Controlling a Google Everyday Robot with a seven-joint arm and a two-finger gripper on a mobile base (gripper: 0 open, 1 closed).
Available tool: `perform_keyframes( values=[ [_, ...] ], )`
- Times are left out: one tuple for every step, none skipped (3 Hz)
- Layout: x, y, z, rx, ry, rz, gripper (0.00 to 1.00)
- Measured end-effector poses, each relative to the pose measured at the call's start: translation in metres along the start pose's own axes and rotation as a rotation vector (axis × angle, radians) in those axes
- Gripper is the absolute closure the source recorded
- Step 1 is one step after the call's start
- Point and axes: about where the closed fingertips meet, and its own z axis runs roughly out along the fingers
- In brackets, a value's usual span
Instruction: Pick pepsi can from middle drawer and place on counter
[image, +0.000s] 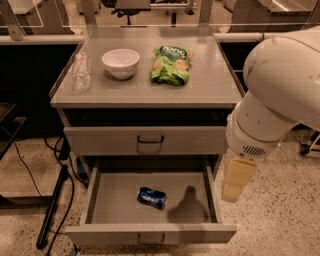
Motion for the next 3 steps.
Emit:
perform_keyframes(
  values=[
    [-0.009, 0.014, 0.026, -0.037, -0.009, 0.001, 0.0],
    [-0.032, 0.024, 0.066, -0.075, -0.019, -0.009, 0.0],
    [-0.065, 0.027, 0.098, -0.121, -0.037, -0.034, 0.0]
  ],
)
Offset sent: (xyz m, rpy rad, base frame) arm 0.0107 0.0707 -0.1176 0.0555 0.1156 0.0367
